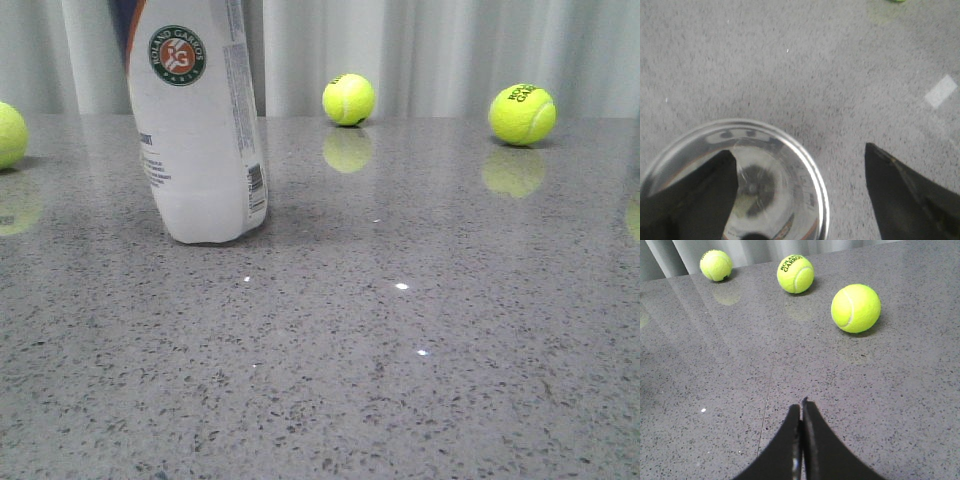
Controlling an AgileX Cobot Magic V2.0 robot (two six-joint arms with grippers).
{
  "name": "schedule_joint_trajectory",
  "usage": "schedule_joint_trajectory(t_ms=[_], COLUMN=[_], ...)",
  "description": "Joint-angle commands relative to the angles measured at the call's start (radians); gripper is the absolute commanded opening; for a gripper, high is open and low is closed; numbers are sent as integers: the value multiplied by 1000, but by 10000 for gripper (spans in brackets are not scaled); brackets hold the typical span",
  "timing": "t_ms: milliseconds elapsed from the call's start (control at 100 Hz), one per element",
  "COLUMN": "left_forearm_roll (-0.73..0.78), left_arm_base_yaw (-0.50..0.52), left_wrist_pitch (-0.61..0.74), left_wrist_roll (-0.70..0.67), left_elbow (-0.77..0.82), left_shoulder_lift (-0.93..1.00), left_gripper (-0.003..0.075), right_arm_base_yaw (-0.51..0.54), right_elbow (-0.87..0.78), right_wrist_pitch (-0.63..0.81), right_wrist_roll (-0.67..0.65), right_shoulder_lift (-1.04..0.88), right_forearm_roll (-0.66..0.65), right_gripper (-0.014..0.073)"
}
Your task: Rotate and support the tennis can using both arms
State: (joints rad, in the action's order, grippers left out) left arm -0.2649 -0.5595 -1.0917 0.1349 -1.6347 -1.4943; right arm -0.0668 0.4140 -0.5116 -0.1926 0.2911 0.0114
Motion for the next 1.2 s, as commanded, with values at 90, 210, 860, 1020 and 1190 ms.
schedule_joint_trajectory(t_ms=[90, 210, 860, 1020, 1190], left_forearm_roll=[-30, -29, -29, -29, -29], left_arm_base_yaw=[-8, -8, -8, -8, 3], left_wrist_pitch=[200, 322, 936, 936, 961], left_wrist_roll=[49, 65, 65, 65, 65], left_elbow=[-11, 79, 979, 1103, 1189], left_shoulder_lift=[121, 210, 835, 922, 960], left_gripper=[477, 382, -21, -21, -21], right_arm_base_yaw=[6, 6, 6, 6, 6], right_elbow=[26, 26, 26, 26, 26], right_wrist_pitch=[85, 85, 85, 85, 85], right_wrist_roll=[7, 7, 7, 7, 7], right_shoulder_lift=[7, 7, 7, 7, 7], right_forearm_roll=[2, 2, 2, 2, 2], right_gripper=[-66, -66, -66, -66, -66])
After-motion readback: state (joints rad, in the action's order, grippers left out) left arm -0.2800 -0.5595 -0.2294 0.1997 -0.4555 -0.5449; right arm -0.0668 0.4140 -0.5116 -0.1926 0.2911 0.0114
